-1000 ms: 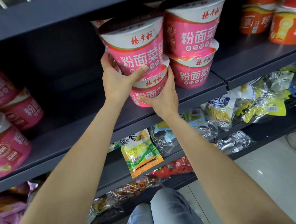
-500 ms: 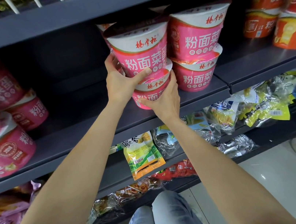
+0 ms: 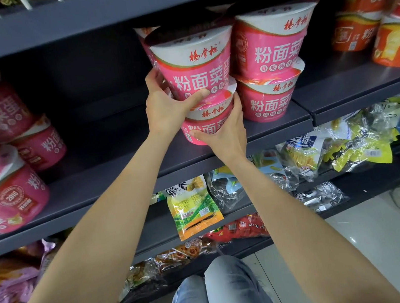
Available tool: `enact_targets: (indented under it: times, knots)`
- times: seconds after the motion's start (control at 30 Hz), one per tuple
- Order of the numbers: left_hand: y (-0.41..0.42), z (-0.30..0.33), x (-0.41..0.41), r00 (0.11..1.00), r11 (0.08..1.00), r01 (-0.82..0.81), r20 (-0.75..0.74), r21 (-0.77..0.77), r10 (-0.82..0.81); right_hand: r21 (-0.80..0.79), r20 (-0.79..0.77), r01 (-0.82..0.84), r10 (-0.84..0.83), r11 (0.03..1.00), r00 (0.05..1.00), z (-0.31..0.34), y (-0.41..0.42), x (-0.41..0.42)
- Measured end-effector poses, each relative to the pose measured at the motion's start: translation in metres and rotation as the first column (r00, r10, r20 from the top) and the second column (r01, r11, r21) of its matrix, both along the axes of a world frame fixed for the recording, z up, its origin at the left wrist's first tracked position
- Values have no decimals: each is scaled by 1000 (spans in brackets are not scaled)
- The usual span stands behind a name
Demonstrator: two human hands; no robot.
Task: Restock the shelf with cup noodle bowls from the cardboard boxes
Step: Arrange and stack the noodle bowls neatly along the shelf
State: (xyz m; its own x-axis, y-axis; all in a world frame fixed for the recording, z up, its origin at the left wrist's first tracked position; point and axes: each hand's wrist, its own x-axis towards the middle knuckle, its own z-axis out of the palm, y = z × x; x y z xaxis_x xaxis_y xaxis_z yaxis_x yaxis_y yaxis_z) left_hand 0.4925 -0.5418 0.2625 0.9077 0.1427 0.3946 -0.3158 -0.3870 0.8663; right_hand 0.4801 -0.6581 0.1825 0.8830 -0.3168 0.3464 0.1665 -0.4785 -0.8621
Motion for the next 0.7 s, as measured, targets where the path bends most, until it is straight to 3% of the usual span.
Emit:
enact_targets:
  times: [0.33, 0.5, 0.57, 0.63, 0.7]
  knots:
    - [-3, -3, 0, 1000, 1000, -12, -3, -9, 12, -4, -54, -50, 50, 999, 997, 3, -5, 0]
    - [-4, 4, -18, 997, 998, 67, 24, -18, -67, -21, -63, -19, 18, 1000, 998, 6, -3, -11]
    - [6, 6, -42, 998, 999, 42, 37, 4, -42, 29, 29, 62, -62, 998, 998, 8, 1, -32]
    - [28, 2, -72, 996, 998, -44, 75, 43, 41, 89, 259, 116, -136, 989, 956, 9, 14, -62]
    - [61, -8, -104, 982, 987, -127, 154, 98, 111, 93, 386, 59, -91, 994, 918, 9, 36, -86]
